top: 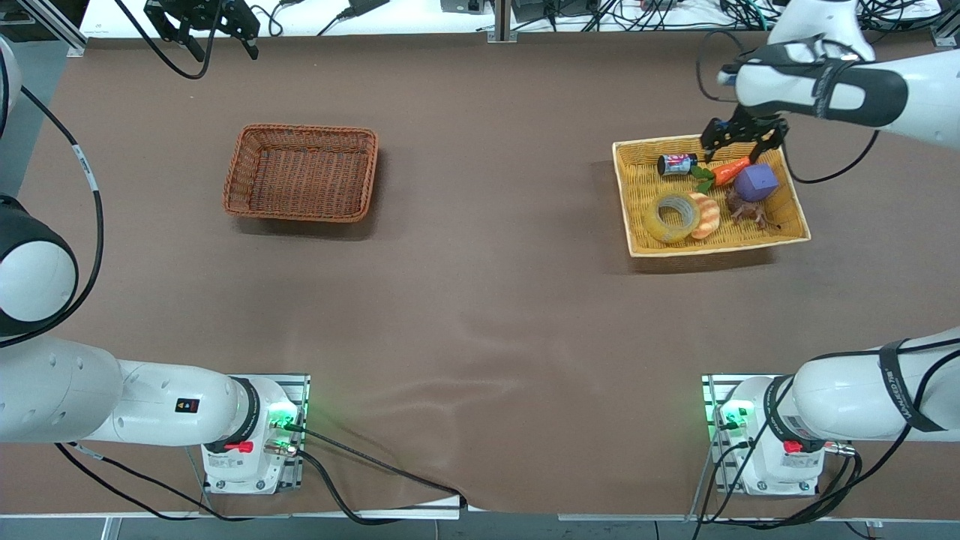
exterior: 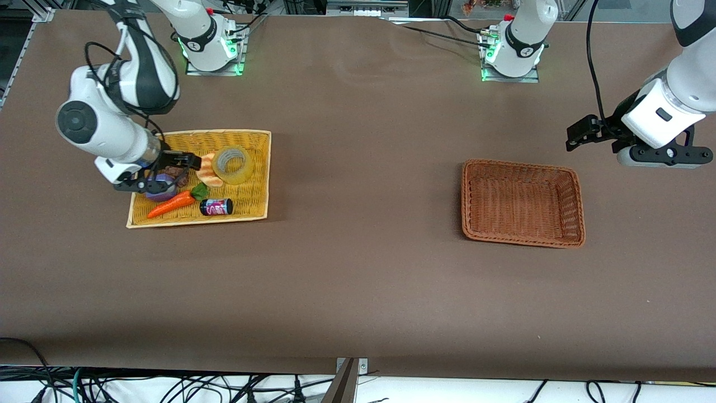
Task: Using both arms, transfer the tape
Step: 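Reach the right gripper down over the tape roll in the yellow tray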
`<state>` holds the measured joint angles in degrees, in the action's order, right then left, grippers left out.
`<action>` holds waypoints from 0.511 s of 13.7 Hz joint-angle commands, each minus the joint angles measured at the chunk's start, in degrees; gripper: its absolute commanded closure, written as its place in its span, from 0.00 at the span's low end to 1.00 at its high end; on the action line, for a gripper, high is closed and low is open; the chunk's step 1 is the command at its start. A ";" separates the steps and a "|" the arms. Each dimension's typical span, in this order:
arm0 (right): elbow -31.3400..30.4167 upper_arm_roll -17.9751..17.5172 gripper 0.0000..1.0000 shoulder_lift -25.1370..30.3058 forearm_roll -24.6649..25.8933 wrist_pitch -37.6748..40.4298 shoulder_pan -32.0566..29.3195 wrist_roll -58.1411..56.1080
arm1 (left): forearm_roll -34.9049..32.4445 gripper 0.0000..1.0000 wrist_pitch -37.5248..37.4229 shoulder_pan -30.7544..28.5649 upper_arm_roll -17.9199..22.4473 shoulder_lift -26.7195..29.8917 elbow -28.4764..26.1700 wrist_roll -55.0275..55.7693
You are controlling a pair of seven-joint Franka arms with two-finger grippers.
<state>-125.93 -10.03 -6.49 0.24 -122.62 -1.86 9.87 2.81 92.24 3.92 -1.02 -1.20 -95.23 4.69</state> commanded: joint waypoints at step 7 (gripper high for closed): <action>-9.50 -2.97 0.00 -1.07 -0.68 -12.02 -0.68 1.03 | 0.71 0.00 -1.19 0.13 0.05 -0.82 1.89 -1.17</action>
<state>-133.99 -11.75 -7.27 0.24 -132.48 -1.88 10.72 2.81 92.24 3.92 -1.02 -1.20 -95.22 4.69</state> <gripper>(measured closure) 0.000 0.000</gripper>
